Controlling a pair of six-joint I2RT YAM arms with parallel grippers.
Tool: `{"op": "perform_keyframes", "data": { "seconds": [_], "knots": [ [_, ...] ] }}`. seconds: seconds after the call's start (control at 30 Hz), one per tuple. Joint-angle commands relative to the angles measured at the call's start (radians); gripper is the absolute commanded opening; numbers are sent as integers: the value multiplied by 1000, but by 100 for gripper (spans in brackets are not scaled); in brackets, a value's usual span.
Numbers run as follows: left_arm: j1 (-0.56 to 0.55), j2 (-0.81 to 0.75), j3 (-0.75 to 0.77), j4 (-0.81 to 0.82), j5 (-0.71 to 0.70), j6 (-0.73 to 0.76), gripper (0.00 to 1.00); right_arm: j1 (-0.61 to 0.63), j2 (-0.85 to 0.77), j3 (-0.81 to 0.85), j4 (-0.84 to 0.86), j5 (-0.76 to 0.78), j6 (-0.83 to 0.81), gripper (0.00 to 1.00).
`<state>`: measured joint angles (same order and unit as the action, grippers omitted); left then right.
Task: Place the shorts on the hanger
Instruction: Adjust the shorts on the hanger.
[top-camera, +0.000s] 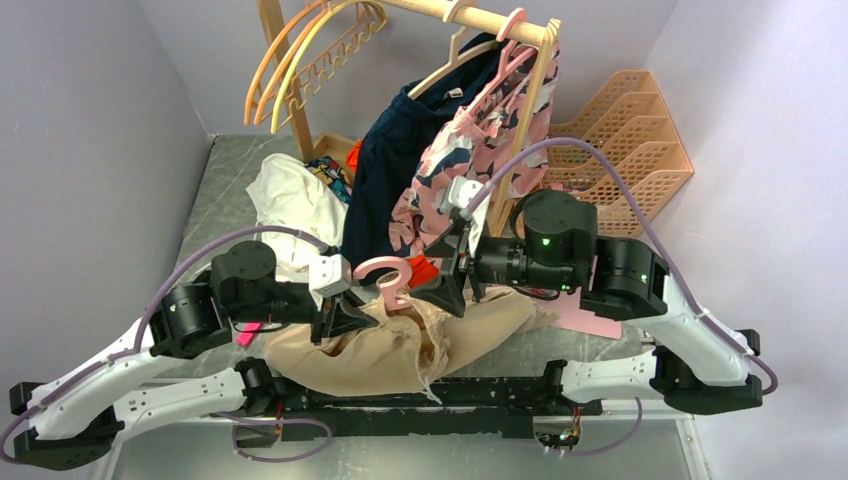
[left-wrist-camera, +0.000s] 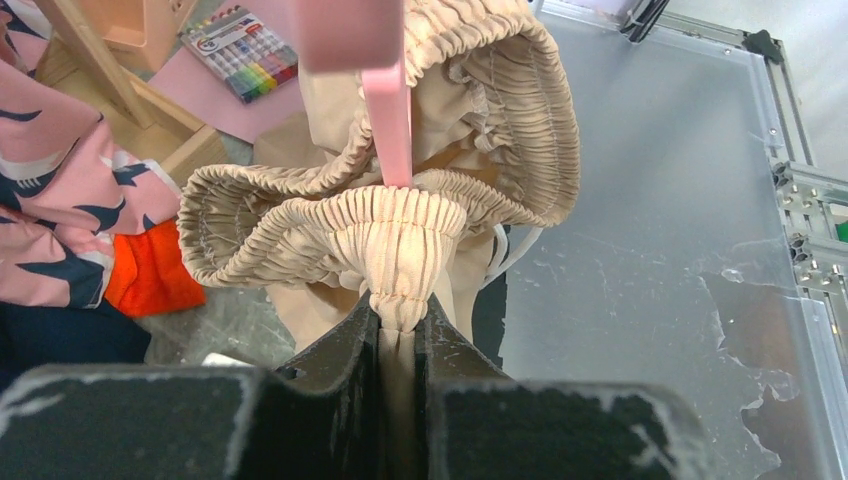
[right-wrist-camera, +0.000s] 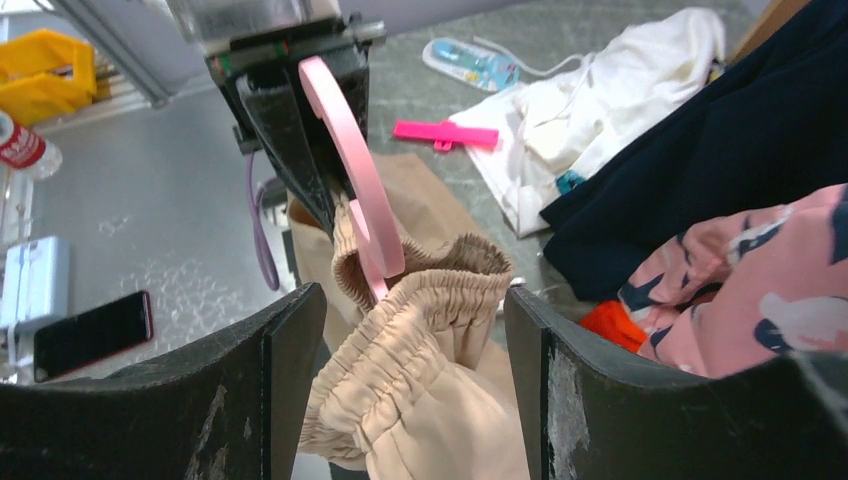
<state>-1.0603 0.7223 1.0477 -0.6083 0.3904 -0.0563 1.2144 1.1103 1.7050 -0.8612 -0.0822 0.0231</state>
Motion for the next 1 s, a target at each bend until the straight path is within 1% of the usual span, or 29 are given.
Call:
{"op": "perform_keyframes", "data": {
  "seconds": [0.0,0.07,0.17,0.3,0.53,0.8,0.97],
  "knots": [
    [-1,22,64,41,61,22,7,0,-20,-66,32,-69,-21,69],
    [-2,32,76,32,69,27,7,0,-27,-97,44,-58,-32,69],
    [-1,38,90,3,58,31,7,0,-38,-100,40,-46,-44,68],
    [-1,18,90,-28,19,25,7,-1,-47,-88,-6,-37,-49,65],
    [-2,-22,57,-13,-61,-7,7,0,-69,-115,-41,-30,-38,65],
    [-2,-18,66,-26,-101,-19,7,0,-86,-146,-33,-54,-45,66],
    [-1,-19,69,-25,-110,-28,7,0,-81,-187,-17,-26,-54,65]
  ]
}}
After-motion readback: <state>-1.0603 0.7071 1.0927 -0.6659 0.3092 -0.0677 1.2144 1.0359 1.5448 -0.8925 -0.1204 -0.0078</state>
